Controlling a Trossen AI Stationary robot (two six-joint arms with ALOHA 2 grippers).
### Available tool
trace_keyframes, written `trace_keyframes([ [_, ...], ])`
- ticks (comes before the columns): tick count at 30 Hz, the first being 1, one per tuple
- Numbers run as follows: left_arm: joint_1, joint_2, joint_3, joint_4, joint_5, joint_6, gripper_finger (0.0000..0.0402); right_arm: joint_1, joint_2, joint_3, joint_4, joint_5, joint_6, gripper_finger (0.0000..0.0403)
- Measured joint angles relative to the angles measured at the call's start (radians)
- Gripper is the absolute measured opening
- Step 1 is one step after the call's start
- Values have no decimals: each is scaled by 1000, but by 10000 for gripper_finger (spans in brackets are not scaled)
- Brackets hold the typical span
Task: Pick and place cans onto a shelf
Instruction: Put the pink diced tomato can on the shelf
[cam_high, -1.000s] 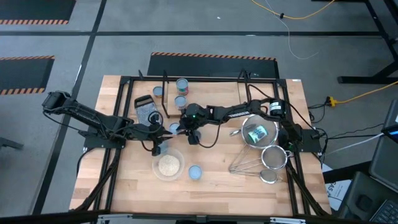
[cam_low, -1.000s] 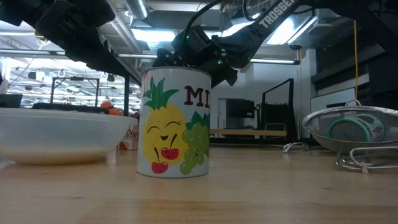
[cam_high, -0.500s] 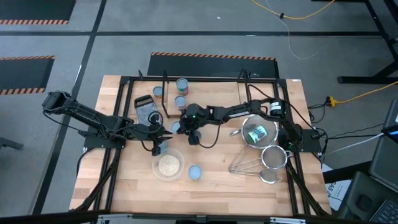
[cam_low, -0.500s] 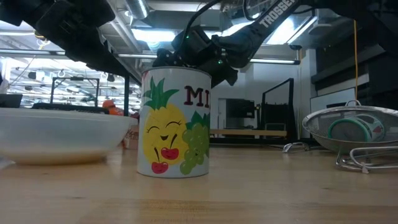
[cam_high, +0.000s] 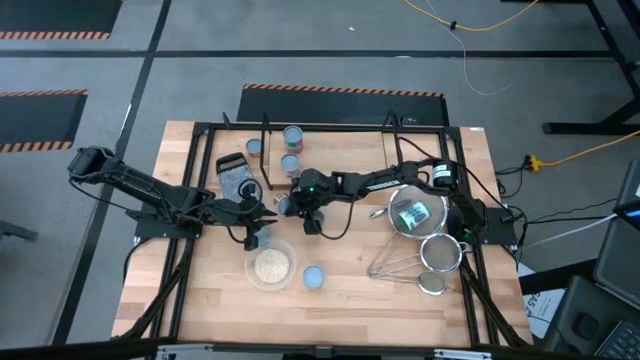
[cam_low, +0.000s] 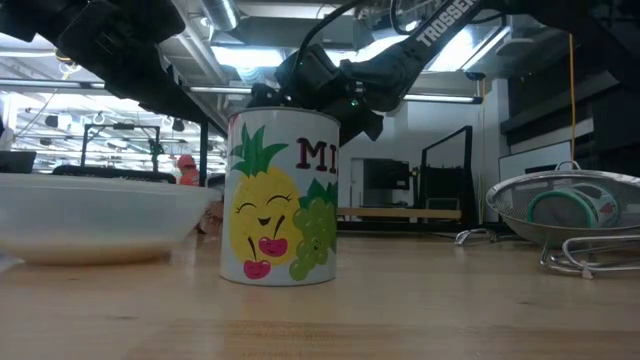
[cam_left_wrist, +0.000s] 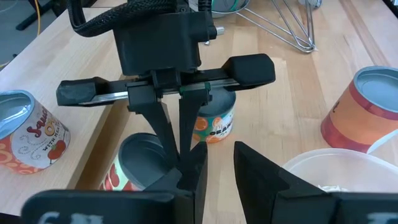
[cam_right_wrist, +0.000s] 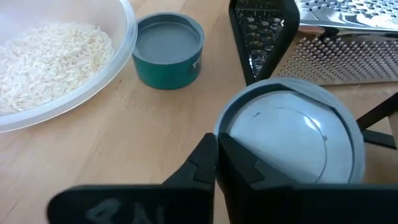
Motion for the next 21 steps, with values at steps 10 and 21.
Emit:
trace_keyframes([
  [10,0,0,0,0,0,0,71,0,0,0,1,0,0,5],
  [21,0,0,0,0,0,0,71,0,-56,-2,-54,4,-1,3],
])
